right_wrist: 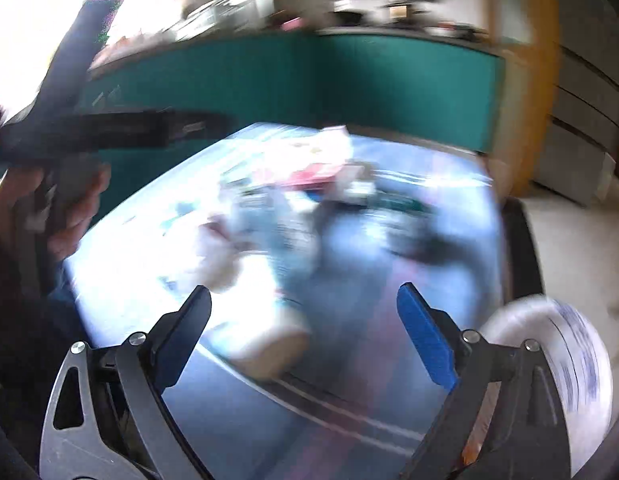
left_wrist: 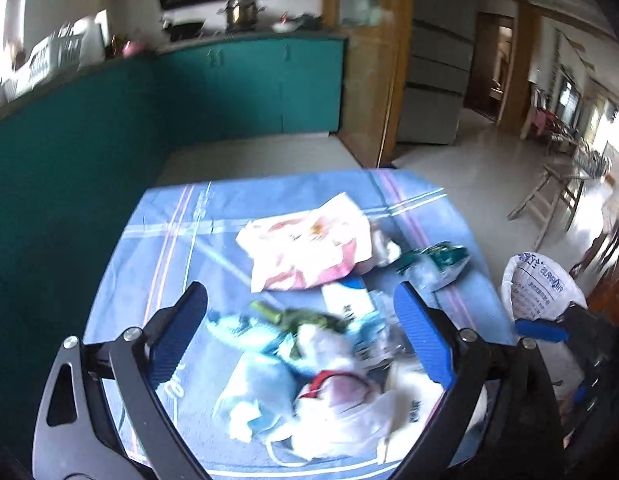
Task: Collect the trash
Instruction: 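Move the right tool to the white paper cup and grasp its rim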
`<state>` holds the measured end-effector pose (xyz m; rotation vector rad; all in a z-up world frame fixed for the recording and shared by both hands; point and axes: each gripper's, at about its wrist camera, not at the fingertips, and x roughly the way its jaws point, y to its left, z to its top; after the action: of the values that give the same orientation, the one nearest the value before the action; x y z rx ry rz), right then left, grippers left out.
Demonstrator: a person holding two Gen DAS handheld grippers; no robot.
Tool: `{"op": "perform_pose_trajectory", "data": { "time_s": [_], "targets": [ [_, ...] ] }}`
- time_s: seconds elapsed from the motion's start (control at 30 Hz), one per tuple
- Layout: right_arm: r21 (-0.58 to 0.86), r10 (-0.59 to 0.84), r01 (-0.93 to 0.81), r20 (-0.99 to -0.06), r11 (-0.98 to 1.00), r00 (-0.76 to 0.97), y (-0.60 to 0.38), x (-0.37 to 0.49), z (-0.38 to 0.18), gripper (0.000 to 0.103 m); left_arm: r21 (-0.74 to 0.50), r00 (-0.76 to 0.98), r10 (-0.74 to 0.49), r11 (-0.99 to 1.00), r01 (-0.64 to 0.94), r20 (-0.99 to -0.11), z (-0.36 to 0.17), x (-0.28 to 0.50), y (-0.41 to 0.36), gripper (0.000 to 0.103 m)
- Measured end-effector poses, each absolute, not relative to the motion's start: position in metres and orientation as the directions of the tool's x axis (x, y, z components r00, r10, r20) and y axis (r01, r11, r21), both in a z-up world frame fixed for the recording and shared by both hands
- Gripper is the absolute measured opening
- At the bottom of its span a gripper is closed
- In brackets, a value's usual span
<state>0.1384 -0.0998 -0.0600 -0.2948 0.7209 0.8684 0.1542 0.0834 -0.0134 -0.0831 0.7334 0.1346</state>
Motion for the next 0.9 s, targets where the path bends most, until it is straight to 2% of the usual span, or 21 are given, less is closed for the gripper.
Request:
{"op": "perform_pose_trajectory", "data": {
  "time_s": [0.07,0.2,0.73,0.9],
  "targets": [
    [0.014,0.597,-0.796,-0.669,0.605,0.442,-0.083,0.134,-0.062,0.092,-0.086,0.722,0.051,0.985,-0.152,-0.690,-0.015,0.155,0.096,0.095],
    [0.074,0.627,-0.810,-0.675,0.582,0.389,-0.076,0.137,-0.076,0.094,-0.152,0.711,-0.011,0.979,-0.135,-0.703,-0.019,0.153,0.104,0.098],
    [0.094,0.630,-0.848,-0.713,0.521,0.308,-0.056,0.127,-0.102,0.094,-0.080,0.672,0.029,0.988,-0.131,-0.740,-0.037,0.155,0.092,0.099],
    [0.125,0.644,-0.847,-0.708,0.516,0.289,-0.064,0.127,-0.099,0.075,-0.066,0.668,0.041,0.989,-0.134,-0.743,-0.039,0.156,0.090,0.099]
  ]
}}
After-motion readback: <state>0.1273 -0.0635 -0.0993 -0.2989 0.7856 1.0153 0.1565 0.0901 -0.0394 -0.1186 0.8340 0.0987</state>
